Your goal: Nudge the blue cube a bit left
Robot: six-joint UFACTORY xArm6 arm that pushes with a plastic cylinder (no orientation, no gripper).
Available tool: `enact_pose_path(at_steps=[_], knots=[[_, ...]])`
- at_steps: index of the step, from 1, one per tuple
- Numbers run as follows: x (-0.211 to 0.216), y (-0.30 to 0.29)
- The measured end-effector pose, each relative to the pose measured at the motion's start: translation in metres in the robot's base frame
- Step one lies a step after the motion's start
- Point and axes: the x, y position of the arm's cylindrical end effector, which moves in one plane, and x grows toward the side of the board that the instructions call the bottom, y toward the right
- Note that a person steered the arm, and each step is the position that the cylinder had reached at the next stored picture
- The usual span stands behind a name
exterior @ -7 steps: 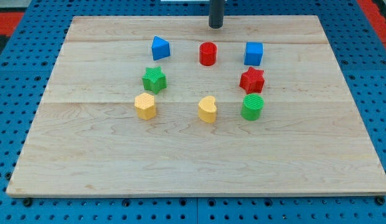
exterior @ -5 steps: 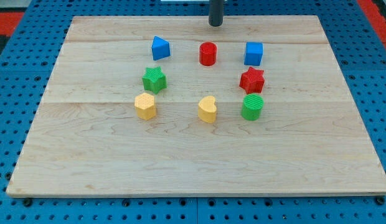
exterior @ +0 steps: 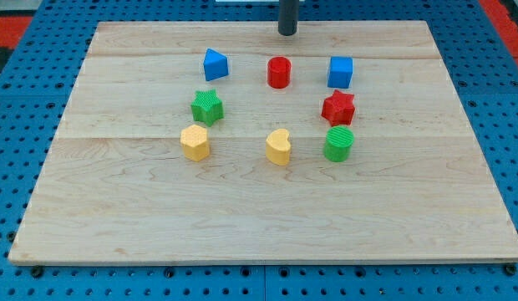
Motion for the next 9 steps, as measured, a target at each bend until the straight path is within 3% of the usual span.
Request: enact_pose_path(at_steps=[4,5,6,7,9], knots=[[-0.005,-0.005],[0.000,0.021],[0.020,0.074],[0.067,0.098],[0.090,0.122]])
